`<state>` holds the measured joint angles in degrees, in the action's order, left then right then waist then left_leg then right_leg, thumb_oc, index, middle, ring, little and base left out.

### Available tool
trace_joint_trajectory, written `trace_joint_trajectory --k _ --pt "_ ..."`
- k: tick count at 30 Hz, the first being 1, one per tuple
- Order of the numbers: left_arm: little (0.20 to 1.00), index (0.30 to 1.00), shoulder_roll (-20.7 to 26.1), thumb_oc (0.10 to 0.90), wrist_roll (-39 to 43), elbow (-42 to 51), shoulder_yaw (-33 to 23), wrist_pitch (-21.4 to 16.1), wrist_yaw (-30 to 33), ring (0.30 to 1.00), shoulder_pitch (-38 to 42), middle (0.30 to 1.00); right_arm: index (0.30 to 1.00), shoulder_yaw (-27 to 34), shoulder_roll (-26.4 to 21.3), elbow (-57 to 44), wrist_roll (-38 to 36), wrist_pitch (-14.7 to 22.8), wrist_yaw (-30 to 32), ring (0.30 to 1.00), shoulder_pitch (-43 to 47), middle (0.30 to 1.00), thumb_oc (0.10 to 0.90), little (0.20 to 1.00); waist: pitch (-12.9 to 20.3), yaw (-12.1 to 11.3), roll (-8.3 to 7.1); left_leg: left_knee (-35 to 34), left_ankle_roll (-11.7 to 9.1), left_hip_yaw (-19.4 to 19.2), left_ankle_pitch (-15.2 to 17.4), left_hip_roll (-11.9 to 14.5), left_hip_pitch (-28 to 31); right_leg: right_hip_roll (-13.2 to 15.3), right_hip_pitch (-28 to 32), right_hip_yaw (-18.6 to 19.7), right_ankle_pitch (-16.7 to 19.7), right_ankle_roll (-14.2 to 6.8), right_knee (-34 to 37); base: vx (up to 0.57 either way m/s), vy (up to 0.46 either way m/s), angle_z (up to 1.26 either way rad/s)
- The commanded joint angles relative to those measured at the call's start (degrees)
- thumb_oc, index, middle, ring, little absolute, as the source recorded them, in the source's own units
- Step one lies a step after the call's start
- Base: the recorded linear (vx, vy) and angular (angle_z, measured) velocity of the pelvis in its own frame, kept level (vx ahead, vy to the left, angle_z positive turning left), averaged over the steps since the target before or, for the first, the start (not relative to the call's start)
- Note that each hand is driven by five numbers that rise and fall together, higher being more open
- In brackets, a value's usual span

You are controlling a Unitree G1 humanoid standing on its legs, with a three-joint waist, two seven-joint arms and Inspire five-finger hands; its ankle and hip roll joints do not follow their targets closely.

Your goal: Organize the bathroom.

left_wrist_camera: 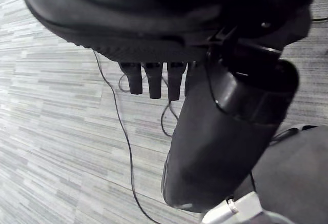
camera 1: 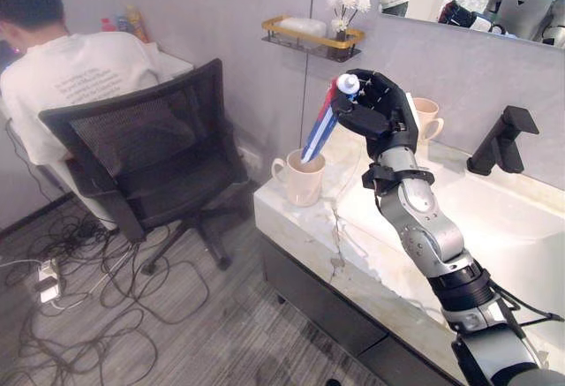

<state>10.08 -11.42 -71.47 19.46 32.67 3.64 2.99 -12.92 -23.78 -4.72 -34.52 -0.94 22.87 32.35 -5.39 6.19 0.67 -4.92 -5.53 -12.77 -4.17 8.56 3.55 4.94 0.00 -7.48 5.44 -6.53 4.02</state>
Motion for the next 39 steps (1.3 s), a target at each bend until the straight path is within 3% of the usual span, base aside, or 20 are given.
trace_joint_trajectory --k 1,39 --pt "0.9 0.9 3.49 0.8 -0.78 -5.1 1.12 2.8 0.64 0.9 1.63 0.9 0.3 5.45 2.88 -6.67 1.41 5.59 -0.84 0.3 10.75 0.3 0.4 0.3 2.78 0.34 -4.75 11.85 4.4 -0.98 9.28 -3.55 -2.85 -1.34 -2.66 5.48 -7.47 -0.97 -10.6 0.0 0.0 0.0" --pt "0.9 0.9 3.12 0.8 -3.3 -4.02 2.04 4.0 -1.31 0.9 2.51 0.9 0.3 5.69 1.97 -10.88 4.92 5.3 -3.03 0.3 11.14 0.3 0.4 0.3 0.35 0.13 -5.06 19.86 4.21 -0.62 11.09 -2.92 -6.81 -0.56 -3.43 4.68 -7.73 -0.28 -12.84 0.0 -0.001 0.0"
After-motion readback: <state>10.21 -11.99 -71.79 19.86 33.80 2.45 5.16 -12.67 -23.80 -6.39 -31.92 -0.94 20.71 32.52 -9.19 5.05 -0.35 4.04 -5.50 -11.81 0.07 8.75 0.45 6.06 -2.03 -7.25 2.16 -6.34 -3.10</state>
